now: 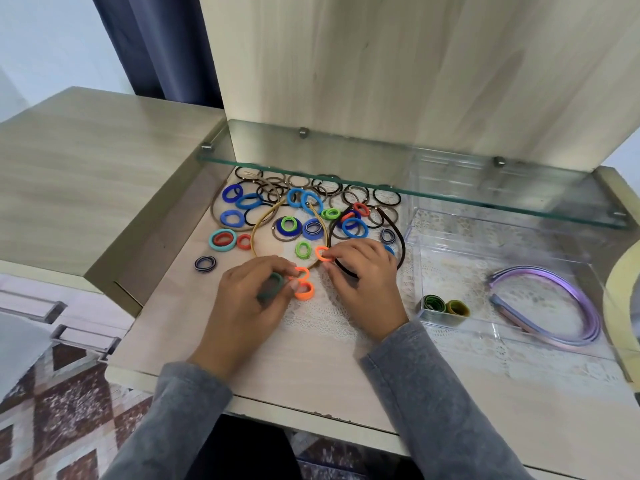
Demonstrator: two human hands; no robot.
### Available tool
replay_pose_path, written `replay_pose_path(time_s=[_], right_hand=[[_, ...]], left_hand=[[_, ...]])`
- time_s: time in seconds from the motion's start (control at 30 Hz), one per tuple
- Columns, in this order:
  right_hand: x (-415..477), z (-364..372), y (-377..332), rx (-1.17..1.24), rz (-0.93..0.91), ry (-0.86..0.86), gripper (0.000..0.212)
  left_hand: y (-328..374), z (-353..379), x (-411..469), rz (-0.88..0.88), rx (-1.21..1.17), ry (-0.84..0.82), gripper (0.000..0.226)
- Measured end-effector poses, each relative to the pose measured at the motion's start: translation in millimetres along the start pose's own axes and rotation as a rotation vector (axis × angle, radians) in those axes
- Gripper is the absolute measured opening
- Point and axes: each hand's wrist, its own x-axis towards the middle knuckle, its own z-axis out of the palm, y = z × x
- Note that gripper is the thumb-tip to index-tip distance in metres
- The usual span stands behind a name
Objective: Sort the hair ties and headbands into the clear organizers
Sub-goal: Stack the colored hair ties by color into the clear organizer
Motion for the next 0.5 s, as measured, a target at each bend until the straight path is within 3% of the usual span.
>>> replay_pose_path(time_s=[0.17, 0.5], right_hand=[[1, -1, 1, -0.002, 0.013, -0.020, 0.013], [0, -1, 1, 0.007, 0.011, -0.034, 0.018]], left_hand=[[-8, 1, -4, -0.027, -0.011, -0.050, 0.009], [2, -2, -4, -0.036, 0.111, -0.105, 0.017]])
